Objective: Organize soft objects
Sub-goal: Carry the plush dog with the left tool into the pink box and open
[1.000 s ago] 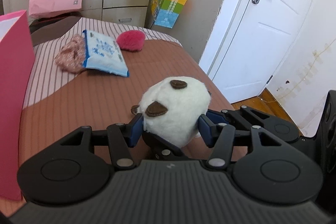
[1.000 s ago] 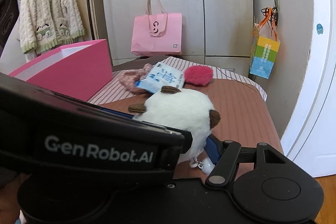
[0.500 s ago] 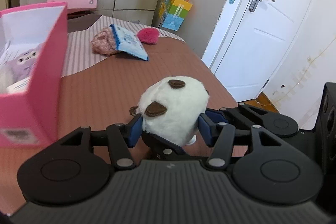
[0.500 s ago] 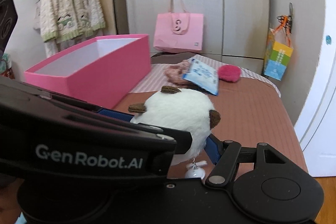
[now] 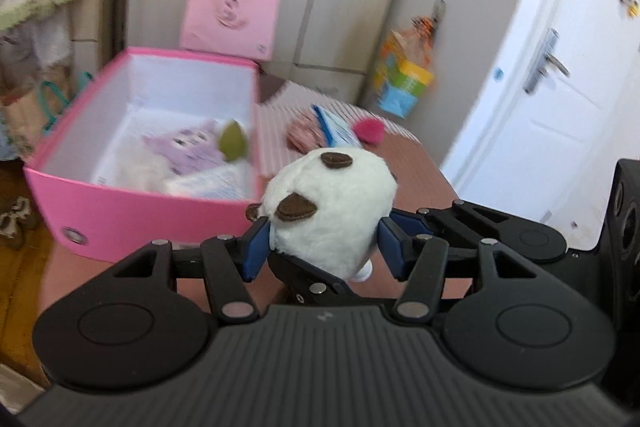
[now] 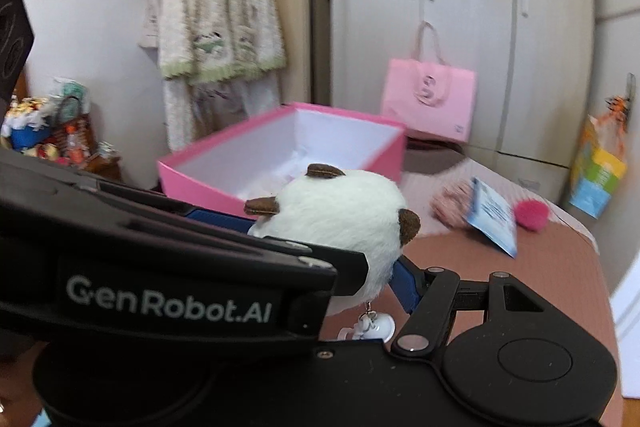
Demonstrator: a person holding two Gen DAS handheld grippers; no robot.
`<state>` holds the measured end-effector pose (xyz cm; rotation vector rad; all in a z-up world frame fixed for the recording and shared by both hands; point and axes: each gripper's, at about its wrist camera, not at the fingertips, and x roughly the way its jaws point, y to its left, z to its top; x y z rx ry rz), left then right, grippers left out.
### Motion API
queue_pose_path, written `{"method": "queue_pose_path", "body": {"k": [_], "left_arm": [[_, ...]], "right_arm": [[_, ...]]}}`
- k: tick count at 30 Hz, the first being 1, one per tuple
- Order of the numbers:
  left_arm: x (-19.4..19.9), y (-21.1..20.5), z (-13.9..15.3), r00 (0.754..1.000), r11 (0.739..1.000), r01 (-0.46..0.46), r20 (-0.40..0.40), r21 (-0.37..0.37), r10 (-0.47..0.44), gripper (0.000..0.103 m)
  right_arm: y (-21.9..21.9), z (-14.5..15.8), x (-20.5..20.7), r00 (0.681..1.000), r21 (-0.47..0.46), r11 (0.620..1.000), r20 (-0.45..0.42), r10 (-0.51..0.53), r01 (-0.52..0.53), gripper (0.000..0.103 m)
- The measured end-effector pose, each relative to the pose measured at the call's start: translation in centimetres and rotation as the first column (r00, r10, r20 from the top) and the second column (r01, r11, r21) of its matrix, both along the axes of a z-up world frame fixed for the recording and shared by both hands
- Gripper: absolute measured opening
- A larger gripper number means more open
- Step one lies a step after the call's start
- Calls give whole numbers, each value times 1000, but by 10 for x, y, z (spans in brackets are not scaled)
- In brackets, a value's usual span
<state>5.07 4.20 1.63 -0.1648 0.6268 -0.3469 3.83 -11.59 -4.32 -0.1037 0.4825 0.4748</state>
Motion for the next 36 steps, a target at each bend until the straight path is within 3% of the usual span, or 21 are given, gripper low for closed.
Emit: {"method": "queue_pose_path", "body": {"k": [11, 17, 24, 29, 36], "left_arm": [[30, 52, 33, 988, 994, -104, 115, -13, 105, 57], [69, 68, 40, 984, 991, -131, 123, -17, 132, 57], [124, 98, 26, 983, 977, -168, 47, -129, 176, 57], [157, 110, 6, 982, 966, -191, -34, -176, 188, 57], [191, 119, -19, 974, 952, -215, -123, -218, 192, 57]], "right_arm": [[52, 36, 42, 994, 60, 994, 66, 83, -87, 72], [68, 44, 79, 994, 87, 991, 59, 95, -99, 72], [94, 43, 128, 992, -10, 994, 49, 112, -112, 72], [102, 35, 169, 989, -37, 989, -49, 138, -140, 72], [114, 18, 201, 983, -121, 980, -115, 143, -156, 73]]}}
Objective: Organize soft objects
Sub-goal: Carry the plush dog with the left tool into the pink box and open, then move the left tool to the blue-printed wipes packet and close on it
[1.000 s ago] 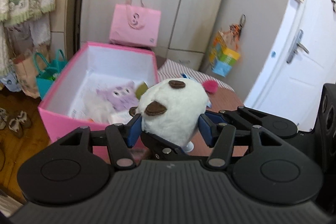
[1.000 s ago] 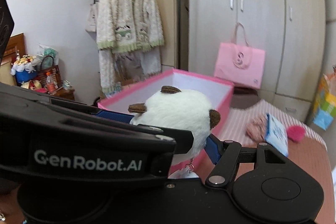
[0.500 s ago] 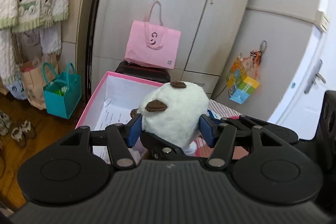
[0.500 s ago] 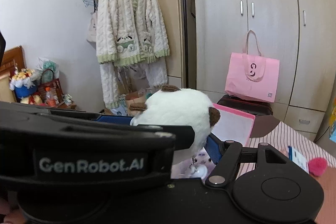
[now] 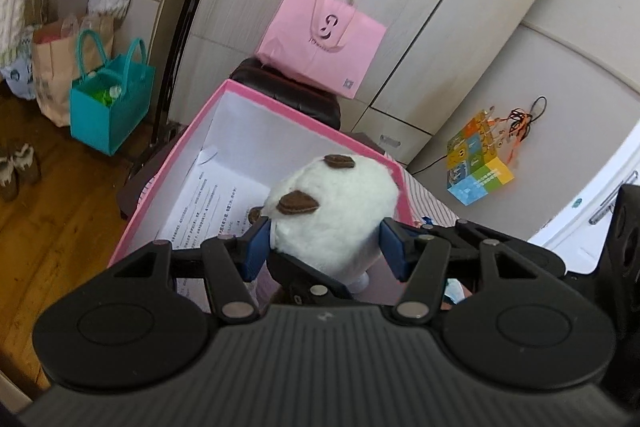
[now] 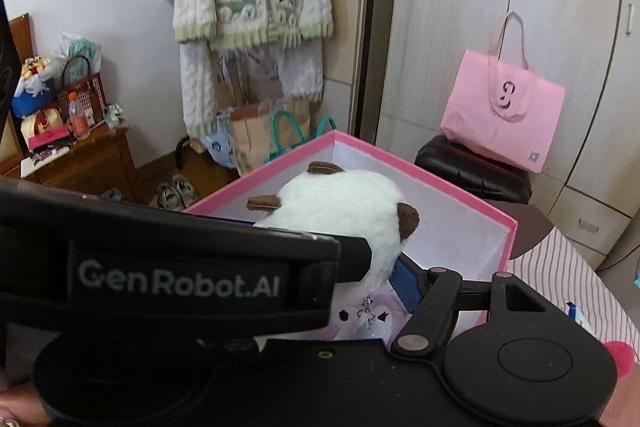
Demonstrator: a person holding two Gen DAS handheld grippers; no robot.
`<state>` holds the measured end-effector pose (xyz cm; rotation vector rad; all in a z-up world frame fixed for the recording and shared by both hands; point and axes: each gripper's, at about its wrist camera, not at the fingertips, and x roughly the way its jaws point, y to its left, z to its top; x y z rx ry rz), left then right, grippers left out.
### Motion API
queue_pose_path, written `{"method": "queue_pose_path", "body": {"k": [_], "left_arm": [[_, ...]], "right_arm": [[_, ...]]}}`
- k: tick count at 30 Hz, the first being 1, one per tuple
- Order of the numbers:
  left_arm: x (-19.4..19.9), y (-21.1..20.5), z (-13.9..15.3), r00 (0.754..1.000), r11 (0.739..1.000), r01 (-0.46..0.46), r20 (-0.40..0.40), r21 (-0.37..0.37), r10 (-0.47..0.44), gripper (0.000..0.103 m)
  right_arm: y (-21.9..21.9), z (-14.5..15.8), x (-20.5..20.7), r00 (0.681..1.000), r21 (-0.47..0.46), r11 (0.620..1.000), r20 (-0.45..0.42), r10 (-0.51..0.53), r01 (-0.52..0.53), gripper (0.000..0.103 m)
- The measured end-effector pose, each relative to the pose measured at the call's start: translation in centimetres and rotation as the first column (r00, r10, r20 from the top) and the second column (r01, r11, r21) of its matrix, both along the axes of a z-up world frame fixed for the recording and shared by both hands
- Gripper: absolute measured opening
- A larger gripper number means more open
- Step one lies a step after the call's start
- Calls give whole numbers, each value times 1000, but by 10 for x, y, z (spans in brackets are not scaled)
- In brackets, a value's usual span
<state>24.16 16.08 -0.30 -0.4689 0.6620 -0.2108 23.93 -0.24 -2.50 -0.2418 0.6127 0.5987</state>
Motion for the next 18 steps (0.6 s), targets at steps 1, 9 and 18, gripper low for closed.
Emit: {"method": "queue_pose_path", "body": {"k": [1, 9, 18], "left_arm": [[4, 1, -2, 1000, 1000, -1, -9, -1, 1, 57], [13, 1, -5, 999, 996, -13, -38, 87, 17, 62], [-35, -18, 23, 996, 965, 42, 67, 257, -62, 69]], "right_arm": [[1, -1, 5, 1000, 1, 1000, -14, -1, 1, 73], [4, -7, 19, 1000, -58, 998, -17, -8, 7, 80], [-21, 3, -10, 999, -73, 997, 35, -9, 11, 84]]}}
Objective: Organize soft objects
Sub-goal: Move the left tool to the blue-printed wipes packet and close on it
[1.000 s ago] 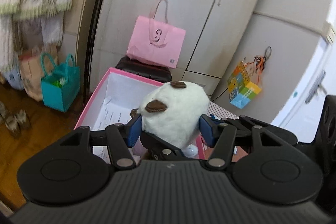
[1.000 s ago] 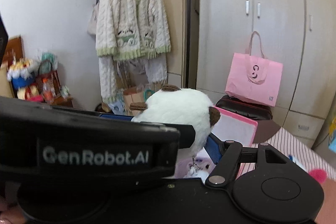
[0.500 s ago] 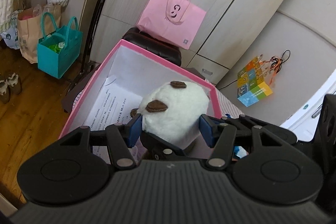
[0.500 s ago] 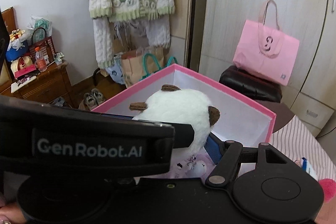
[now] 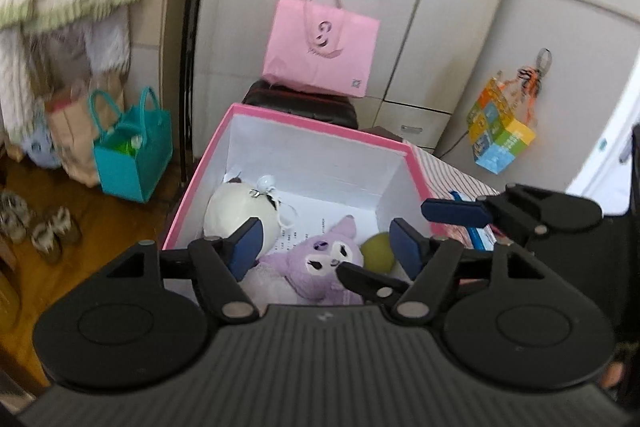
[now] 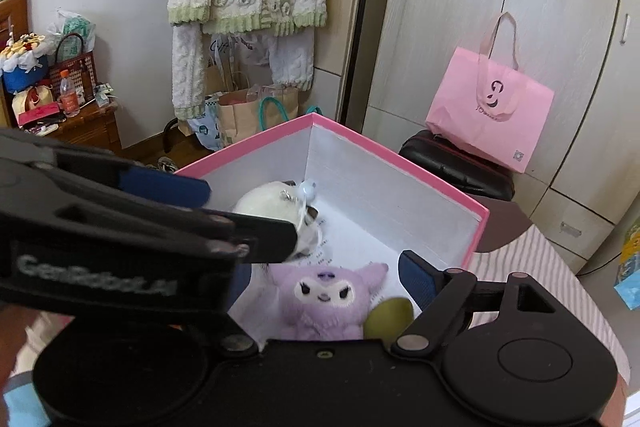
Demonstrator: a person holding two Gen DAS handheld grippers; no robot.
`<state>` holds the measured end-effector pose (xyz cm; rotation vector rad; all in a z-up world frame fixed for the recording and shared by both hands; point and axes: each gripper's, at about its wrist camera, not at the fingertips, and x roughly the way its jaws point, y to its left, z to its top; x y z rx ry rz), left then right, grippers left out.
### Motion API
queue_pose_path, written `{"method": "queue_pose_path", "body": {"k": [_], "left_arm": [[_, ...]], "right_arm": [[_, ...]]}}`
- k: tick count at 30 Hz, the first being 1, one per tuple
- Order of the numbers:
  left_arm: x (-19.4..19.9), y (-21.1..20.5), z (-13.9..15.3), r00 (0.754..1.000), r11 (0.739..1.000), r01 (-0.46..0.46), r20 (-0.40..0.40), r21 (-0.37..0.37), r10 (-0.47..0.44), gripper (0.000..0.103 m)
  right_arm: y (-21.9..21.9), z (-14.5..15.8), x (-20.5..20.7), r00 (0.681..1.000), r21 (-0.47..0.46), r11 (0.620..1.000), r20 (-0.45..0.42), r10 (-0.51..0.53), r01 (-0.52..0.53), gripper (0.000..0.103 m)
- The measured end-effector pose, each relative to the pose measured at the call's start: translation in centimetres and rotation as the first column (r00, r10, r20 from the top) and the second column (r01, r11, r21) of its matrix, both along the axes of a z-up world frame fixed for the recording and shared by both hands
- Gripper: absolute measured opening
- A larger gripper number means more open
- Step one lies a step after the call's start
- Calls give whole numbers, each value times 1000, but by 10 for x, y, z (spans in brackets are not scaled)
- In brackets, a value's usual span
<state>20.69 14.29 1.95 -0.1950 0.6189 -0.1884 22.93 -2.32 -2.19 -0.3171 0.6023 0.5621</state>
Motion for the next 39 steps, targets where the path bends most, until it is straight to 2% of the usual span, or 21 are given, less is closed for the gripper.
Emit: {"method": "queue_pose_path", "body": {"k": [4, 6, 12, 17, 22, 28, 31, 39], "left_arm": [[-24, -8, 15, 999, 998, 24, 41, 64, -26, 70], [-35, -12, 22, 998, 996, 34, 57, 83, -38, 76], [-68, -27, 40, 991, 987, 74, 100, 142, -89, 77], [-93, -44, 53, 980, 975, 143, 116, 169, -163, 77], [-112, -63, 60, 967, 962, 198, 124, 186, -223, 77], [-118, -100, 56, 948, 942, 254, 135, 218, -287, 77], [-115, -121, 54, 939, 935, 285, 133, 210, -316, 77], [-78, -170, 35, 948, 944, 285, 97, 167, -304, 74]], "right_arm": [[-14, 9, -20, 999, -10, 1000, 33, -4, 5, 85], [-24, 14, -31, 999, -6, 1000, 45, -5, 5, 85], [-51, 28, -62, 998, 13, 1000, 67, 6, -7, 85], [-86, 38, -85, 998, 62, 998, 50, 24, -27, 85], [-138, 42, -104, 999, 121, 993, 44, -8, 3, 85], [-197, 40, -116, 998, 200, 979, 57, -38, 26, 85], [-220, 34, -118, 997, 232, 972, 54, -56, 42, 85], [-261, 6, -101, 981, 250, 958, 91, -171, 144, 85]]}}
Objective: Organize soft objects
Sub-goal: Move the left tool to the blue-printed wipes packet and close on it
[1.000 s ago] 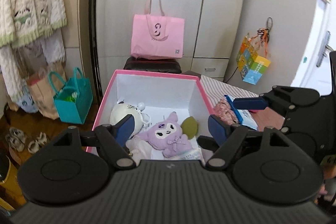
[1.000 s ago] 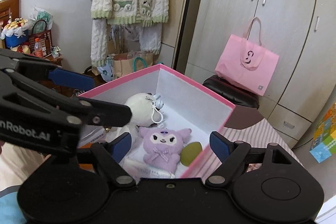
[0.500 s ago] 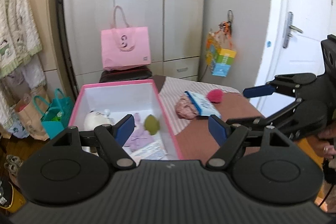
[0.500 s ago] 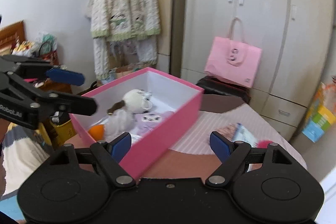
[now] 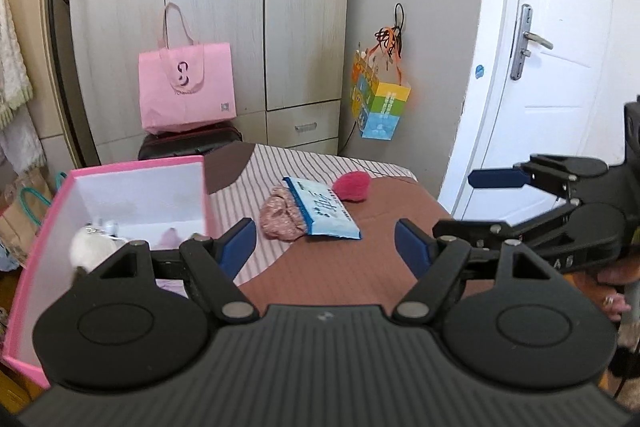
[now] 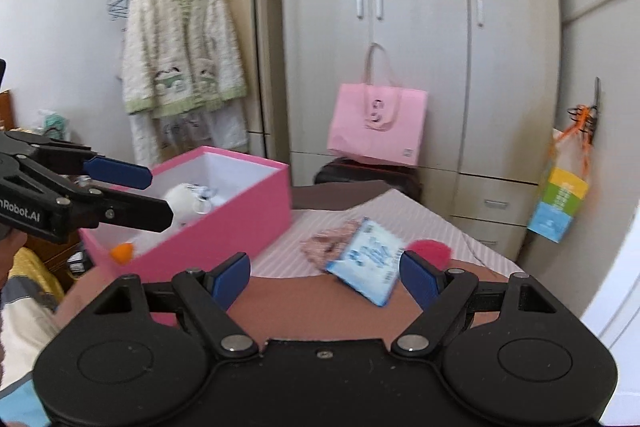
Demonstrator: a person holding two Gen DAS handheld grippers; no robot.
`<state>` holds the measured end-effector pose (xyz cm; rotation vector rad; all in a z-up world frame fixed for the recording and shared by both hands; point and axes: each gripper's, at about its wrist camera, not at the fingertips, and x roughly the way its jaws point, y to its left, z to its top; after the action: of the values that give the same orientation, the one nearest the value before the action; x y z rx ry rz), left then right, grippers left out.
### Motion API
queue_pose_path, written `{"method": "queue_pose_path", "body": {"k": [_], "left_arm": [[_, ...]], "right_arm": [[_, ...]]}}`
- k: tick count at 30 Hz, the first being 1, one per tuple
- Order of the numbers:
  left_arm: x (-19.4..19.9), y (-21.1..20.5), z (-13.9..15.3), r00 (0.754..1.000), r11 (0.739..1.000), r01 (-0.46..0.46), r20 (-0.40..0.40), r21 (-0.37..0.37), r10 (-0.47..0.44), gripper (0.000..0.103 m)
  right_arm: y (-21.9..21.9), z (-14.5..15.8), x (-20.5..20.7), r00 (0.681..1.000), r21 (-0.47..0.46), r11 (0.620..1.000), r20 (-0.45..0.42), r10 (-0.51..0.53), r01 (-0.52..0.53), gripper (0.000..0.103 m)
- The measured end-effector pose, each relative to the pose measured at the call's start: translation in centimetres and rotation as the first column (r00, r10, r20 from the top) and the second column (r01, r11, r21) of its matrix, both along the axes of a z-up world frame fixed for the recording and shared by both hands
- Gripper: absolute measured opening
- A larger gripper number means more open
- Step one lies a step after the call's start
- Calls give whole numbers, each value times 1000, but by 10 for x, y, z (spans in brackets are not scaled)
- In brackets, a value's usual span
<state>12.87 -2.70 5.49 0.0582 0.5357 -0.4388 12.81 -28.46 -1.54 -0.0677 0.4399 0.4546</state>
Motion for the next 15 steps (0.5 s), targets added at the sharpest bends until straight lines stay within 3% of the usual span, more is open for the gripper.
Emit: {"method": "queue_pose_path", "body": {"k": [4, 11, 15], "left_arm": [[34, -16, -19, 998, 998, -26, -60, -53, 22, 68], [92, -50, -65, 987, 997, -48, -159, -62, 38, 52], [121, -61, -86, 985, 993, -54, -170, -103, 36, 47]], "right_arm": [[-9, -23, 24, 999, 4, 1000, -41, 24, -23, 85], [-4, -63, 61, 996, -51, 997, -67, 60, -64, 85], [6, -76, 82, 994, -82, 991, -60, 96, -101, 85]]}}
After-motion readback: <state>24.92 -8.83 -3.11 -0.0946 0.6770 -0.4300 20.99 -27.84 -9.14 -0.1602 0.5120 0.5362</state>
